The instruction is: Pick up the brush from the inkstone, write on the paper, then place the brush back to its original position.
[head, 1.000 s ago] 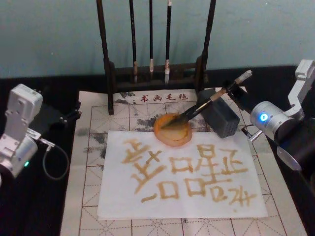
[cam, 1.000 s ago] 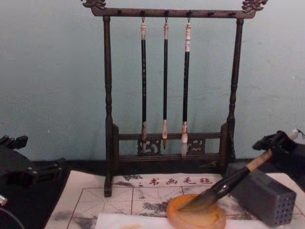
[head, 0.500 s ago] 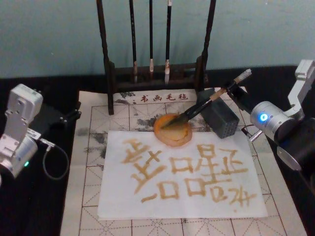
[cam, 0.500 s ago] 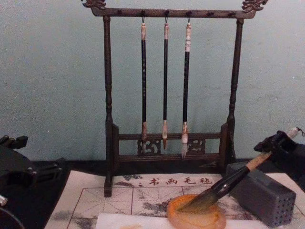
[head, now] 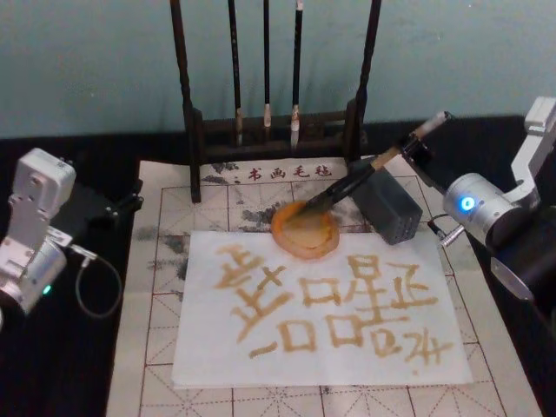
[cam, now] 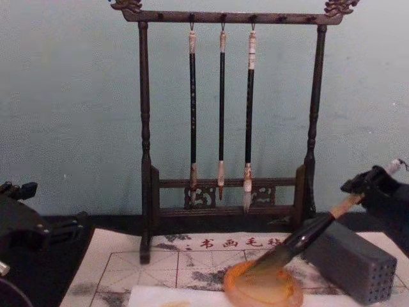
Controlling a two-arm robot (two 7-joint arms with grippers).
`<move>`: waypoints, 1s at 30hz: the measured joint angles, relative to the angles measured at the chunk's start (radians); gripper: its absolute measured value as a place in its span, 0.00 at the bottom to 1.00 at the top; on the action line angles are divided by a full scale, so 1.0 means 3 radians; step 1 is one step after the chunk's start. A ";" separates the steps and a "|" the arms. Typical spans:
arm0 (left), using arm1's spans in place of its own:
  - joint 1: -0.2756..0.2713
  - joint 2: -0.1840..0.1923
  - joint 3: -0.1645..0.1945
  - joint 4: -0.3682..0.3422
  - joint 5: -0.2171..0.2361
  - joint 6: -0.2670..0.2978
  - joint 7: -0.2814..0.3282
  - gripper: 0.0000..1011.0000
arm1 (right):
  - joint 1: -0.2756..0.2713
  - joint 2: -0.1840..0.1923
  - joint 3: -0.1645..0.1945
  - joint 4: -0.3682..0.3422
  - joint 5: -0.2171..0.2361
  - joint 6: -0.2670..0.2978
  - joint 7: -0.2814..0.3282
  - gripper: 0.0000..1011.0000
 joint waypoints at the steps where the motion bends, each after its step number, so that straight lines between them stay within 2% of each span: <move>1: 0.0000 0.0000 0.0000 0.0000 0.0000 0.0000 0.0000 0.99 | -0.0004 0.0010 -0.0009 -0.0015 -0.0006 -0.0014 0.0013 0.18; 5: 0.0000 0.0000 0.0000 0.0000 0.0000 0.0000 0.0000 0.99 | -0.0025 0.0062 -0.0056 -0.0087 -0.0054 -0.0095 0.0078 0.18; 12: 0.0000 0.0000 0.0000 0.0000 0.0000 0.0000 0.0000 0.99 | -0.0081 0.0176 -0.0160 -0.0242 -0.0234 -0.0323 0.0283 0.18; 19: 0.0000 0.0000 0.0000 0.0000 0.0000 0.0000 0.0000 0.99 | -0.0185 0.0302 -0.0197 -0.0425 -0.0480 -0.0532 0.0559 0.18; 22: 0.0000 0.0000 0.0000 0.0000 0.0000 0.0000 0.0000 0.99 | -0.0257 0.0372 -0.0207 -0.0521 -0.0643 -0.0654 0.0710 0.18; 30: 0.0000 0.0000 0.0000 0.0000 0.0000 0.0000 0.0000 0.99 | -0.0397 0.0509 -0.0214 -0.0668 -0.0951 -0.0887 0.0957 0.18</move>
